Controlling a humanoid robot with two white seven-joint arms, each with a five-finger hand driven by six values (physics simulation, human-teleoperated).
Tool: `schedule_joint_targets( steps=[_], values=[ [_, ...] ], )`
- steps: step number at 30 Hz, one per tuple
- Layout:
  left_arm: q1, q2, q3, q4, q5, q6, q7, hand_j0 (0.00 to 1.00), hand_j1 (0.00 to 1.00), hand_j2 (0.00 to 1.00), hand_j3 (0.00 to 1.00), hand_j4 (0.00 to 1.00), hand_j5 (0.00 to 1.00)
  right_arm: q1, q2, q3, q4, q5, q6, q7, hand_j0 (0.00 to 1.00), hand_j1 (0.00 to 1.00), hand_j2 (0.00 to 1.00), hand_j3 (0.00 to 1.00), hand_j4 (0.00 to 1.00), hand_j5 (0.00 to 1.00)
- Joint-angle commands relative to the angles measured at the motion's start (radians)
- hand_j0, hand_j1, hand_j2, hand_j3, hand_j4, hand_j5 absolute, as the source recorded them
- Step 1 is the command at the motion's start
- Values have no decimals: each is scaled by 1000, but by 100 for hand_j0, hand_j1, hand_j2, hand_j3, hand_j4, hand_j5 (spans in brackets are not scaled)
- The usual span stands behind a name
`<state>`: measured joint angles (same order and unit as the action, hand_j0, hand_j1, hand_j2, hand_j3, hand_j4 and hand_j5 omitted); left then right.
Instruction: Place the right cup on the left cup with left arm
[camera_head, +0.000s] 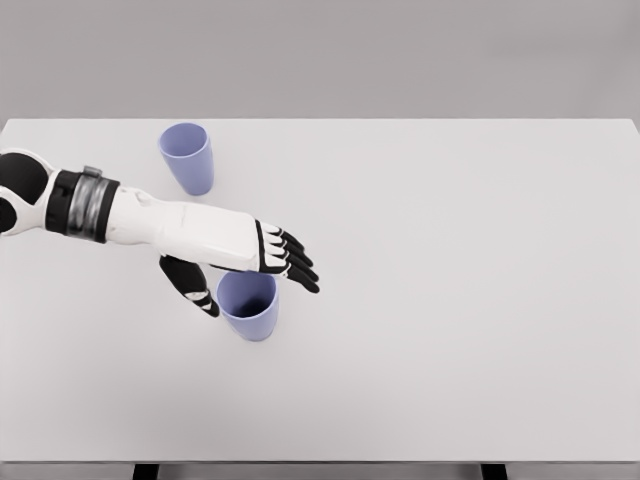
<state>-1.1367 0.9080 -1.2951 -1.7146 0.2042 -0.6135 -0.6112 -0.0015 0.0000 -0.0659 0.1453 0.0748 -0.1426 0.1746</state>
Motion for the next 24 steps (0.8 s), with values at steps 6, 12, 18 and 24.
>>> schedule_joint_targets(
  steps=[6, 12, 18, 24],
  values=[
    [2, 12, 8, 12, -63, 3, 0, 100, 100, 100, 100, 100, 100, 0, 0, 0, 0, 0, 0, 0, 100, 100, 100, 100, 100, 100],
    [15, -1, 7, 73, -68, 3, 0, 100, 100, 100, 100, 100, 100, 0, 0, 0, 0, 0, 0, 0, 100, 100, 100, 100, 100, 100],
    [23, -23, 8, 84, -66, 3, 0, 100, 100, 100, 100, 100, 100, 0, 0, 0, 0, 0, 0, 0, 100, 100, 100, 100, 100, 100],
    [44, -23, 8, 82, -66, 3, 0, 100, 100, 100, 100, 100, 100, 0, 0, 0, 0, 0, 0, 0, 100, 100, 100, 100, 100, 100]
  ],
)
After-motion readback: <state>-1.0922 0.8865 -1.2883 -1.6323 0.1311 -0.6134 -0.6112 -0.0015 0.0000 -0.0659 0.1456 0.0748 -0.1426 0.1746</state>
